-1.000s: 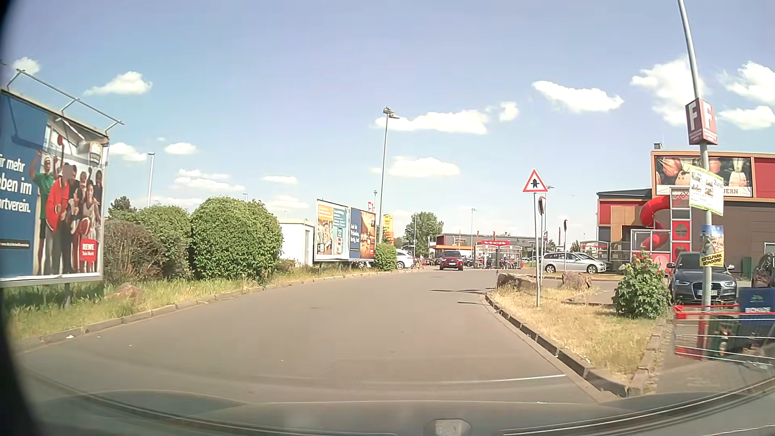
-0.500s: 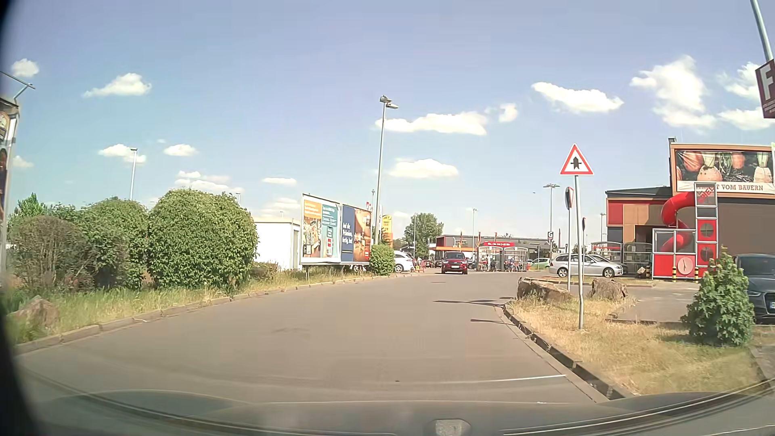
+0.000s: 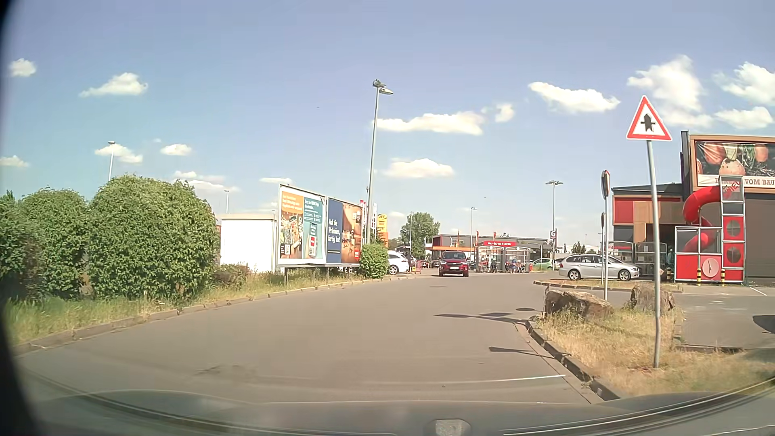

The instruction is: Follow the waypoints while adhering to traffic rules and regulations

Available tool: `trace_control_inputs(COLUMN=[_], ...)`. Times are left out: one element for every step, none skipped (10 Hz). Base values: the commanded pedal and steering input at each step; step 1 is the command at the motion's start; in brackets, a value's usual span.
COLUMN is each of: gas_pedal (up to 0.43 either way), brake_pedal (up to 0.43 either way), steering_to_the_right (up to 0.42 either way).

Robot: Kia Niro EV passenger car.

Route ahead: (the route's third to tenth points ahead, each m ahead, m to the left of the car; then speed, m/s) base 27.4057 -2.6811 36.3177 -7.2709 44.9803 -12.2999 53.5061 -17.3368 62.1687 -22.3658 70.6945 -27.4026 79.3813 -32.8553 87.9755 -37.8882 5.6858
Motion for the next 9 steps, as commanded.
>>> trace_control_inputs(gas_pedal=[0.0, 0.0, 0.0, 0.0, 0.0, 0.0, 0.0, 0.0, 0.0], brake_pedal=[0.03, 0.03, 0.03, 0.03, 0.03, 0.03, 0.03, 0.03, 0.03], steering_to_the_right=[0.026, 0.033, 0.039, 0.041, 0.042, 0.045, 0.049, 0.051, 0.052])
